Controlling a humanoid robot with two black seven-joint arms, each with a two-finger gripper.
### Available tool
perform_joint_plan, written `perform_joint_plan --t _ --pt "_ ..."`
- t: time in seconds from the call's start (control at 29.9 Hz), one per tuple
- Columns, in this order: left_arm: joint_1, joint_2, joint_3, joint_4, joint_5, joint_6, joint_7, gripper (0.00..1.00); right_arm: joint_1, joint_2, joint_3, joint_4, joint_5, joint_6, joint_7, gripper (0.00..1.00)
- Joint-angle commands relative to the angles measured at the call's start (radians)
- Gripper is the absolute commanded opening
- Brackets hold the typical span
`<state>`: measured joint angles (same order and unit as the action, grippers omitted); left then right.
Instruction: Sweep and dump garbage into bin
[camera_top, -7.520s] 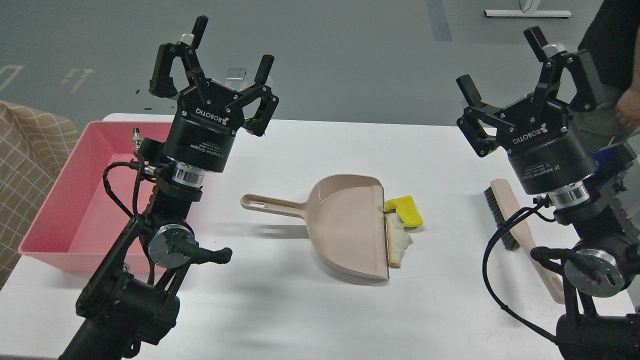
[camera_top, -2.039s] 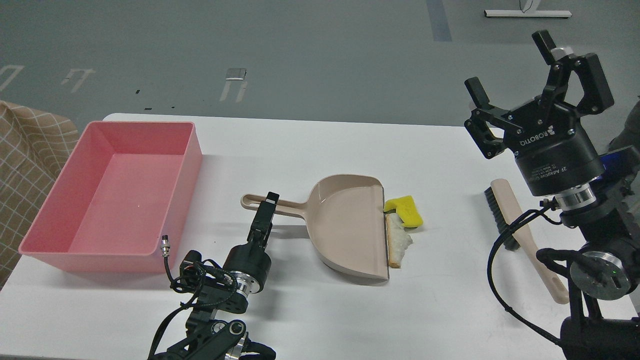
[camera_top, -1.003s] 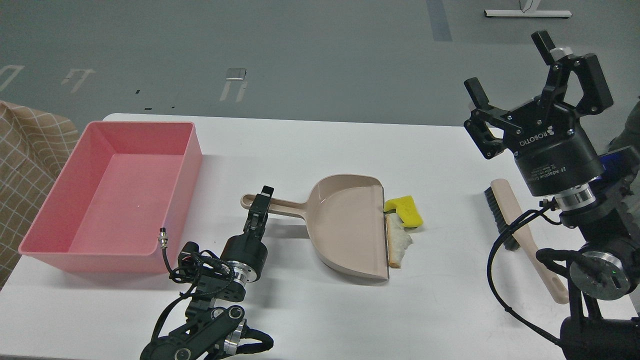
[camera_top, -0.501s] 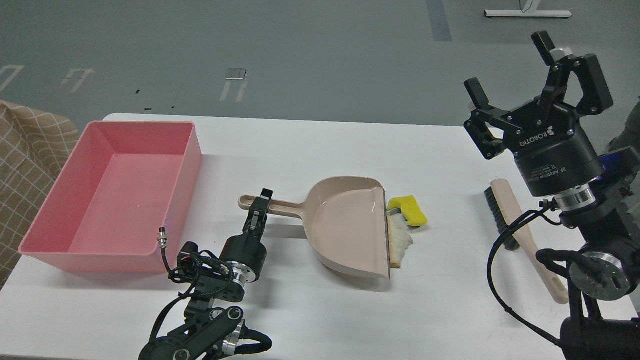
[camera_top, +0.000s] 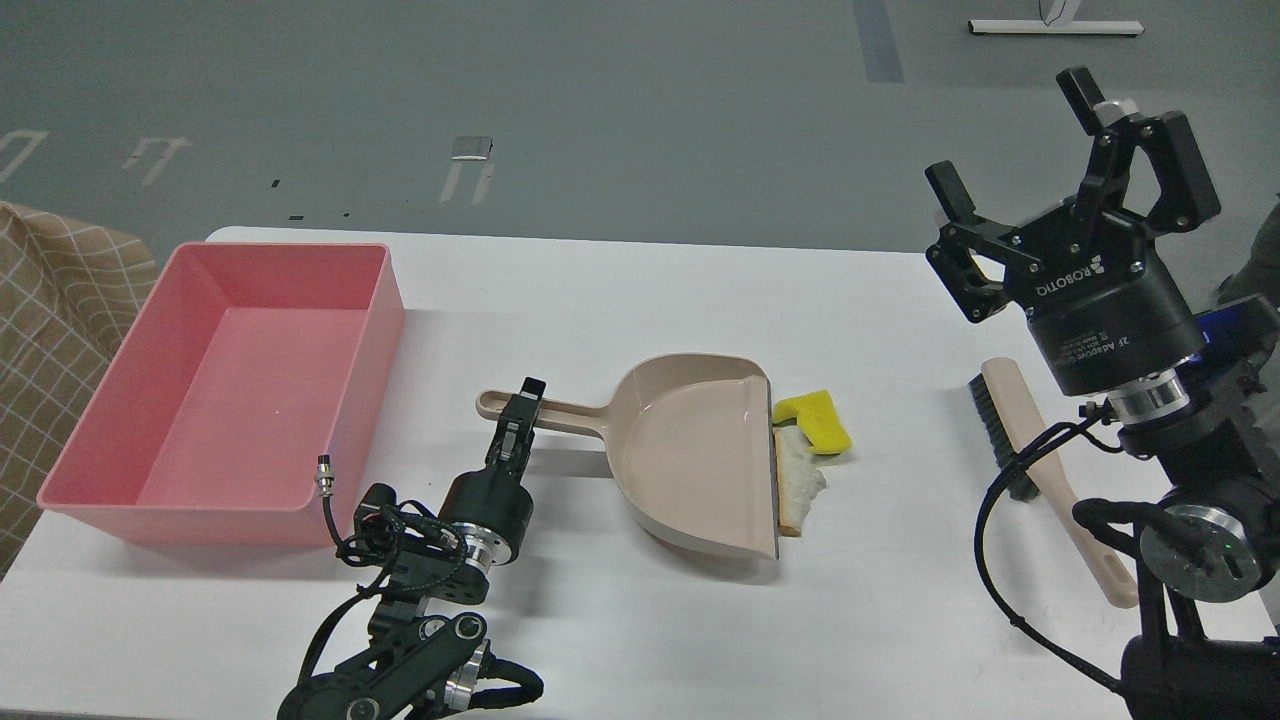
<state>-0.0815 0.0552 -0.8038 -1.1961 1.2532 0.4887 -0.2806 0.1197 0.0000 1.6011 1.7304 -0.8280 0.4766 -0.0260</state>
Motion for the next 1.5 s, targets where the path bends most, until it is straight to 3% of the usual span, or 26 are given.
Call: perform_joint_plan --t 0.0,0.07,0.2,0.3,0.43,0.67,0.94,1.07,1.3,1.47 --pt "0.002 0.000 0.000 -0.002 -0.001 0.000 -0.009 0.11 0.006 0.000 0.043 0.000 0.006 -0.027 -0.002 1.00" --pt "0.000 0.003 0.000 -0.002 -0.001 0.000 -0.012 0.10 0.014 0.000 0.063 0.000 0.007 -0.030 -0.002 1.00" --pt "-0.001 0.008 0.000 0.009 -0.003 0.000 -0.087 0.08 0.072 0.000 0.121 0.000 0.010 -0.007 -0.012 1.00" --pt "0.000 0.011 0.000 0.007 -0.001 0.000 -0.120 0.08 0.087 0.000 0.158 -0.005 0.050 0.012 -0.034 1.00" --pt "0.002 0.012 0.000 0.006 0.000 0.000 -0.144 0.08 0.086 0.000 0.168 -0.014 0.151 0.012 -0.037 1.00" --pt "0.008 0.047 0.002 -0.005 0.002 0.000 -0.189 0.08 0.060 -0.037 0.157 -0.029 0.124 0.012 -0.025 1.00" --pt "0.012 0.060 0.003 -0.005 0.003 0.000 -0.203 0.09 -0.035 -0.123 0.158 -0.023 -0.088 0.012 -0.038 1.00" --pt "0.009 0.063 0.032 -0.005 0.002 0.000 -0.206 0.09 -0.058 -0.242 0.177 -0.005 -0.102 0.012 -0.028 1.00" --pt "0.011 0.060 0.032 -0.007 0.003 0.000 -0.204 0.09 -0.023 -0.258 0.422 -0.031 -0.105 0.012 -0.025 1.00" --pt "0.009 0.055 0.032 -0.007 0.003 0.000 -0.204 0.09 -0.034 -0.229 0.422 0.003 -0.102 0.012 -0.006 1.00"
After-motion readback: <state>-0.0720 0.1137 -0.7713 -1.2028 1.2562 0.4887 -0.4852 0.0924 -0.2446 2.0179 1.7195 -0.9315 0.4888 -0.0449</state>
